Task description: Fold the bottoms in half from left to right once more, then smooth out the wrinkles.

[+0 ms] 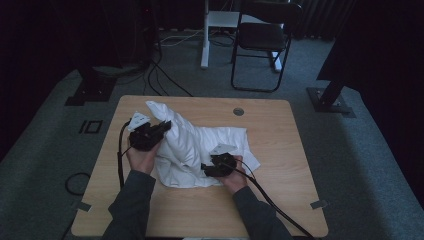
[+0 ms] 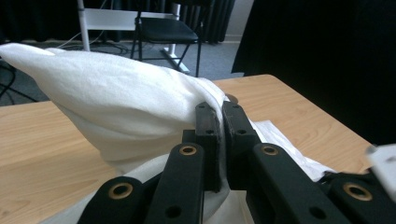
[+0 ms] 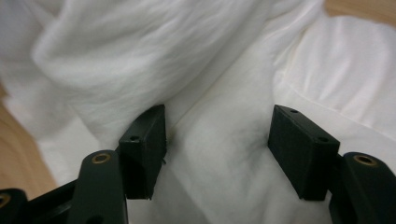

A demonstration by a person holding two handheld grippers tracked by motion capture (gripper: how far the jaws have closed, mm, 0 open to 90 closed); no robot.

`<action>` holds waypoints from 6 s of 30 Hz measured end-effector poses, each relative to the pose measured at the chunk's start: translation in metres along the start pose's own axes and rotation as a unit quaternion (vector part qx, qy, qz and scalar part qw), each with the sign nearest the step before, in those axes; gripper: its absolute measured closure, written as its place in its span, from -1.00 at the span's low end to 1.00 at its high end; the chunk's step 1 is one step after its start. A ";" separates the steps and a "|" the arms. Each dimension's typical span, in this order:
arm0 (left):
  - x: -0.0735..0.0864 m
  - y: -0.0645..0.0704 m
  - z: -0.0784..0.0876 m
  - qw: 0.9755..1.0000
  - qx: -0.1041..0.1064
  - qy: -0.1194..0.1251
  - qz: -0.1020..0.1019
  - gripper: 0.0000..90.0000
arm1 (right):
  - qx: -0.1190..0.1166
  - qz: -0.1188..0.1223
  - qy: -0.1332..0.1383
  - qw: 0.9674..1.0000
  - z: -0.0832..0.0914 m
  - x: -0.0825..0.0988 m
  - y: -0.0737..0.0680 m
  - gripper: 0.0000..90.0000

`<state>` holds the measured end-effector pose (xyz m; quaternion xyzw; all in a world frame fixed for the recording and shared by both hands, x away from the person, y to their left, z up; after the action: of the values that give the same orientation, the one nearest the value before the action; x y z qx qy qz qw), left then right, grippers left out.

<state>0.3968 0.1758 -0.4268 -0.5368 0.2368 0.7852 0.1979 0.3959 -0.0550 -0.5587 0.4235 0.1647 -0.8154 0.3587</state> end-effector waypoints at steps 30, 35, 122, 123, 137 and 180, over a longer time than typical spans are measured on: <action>-0.013 0.032 -0.024 0.999 0.033 -0.011 -0.040 0.94 | 0.019 -0.004 0.081 0.997 0.025 -0.013 0.021 -0.37; -0.014 0.041 -0.029 0.998 0.043 -0.013 -0.046 0.94 | 0.071 -0.080 -0.009 0.994 -0.001 0.015 0.059 -0.41; 0.058 0.102 -0.077 0.984 0.140 -0.103 -0.033 0.54 | 0.047 -0.122 0.024 0.991 0.016 -0.031 0.113 0.88; 0.041 0.090 -0.062 0.990 0.113 -0.078 -0.042 0.52 | 0.050 -0.123 0.021 0.991 0.014 -0.031 0.115 0.88; 0.067 0.010 -0.077 0.983 -0.002 -0.180 -0.029 0.98 | 0.056 -0.110 -0.005 0.992 0.003 -0.022 0.127 0.80; 0.099 0.023 -0.088 0.982 -0.035 -0.177 -0.050 1.00 | 0.040 -0.103 0.017 0.994 0.033 -0.051 0.132 0.22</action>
<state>0.4151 0.1113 -0.5435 -0.4076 0.1432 0.8645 0.2570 0.4921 -0.1423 -0.4938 0.4322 0.1806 -0.8465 0.2531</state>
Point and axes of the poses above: each handheld gripper's, and its own axes: z roughly backward along the jaws, x roughly out of its underside, y roughly to its right, the point moved 3 cm from there along -z, roughly forward along the jaws, and after that the axes turned 3 degrees about x, right-handed, at the moved point
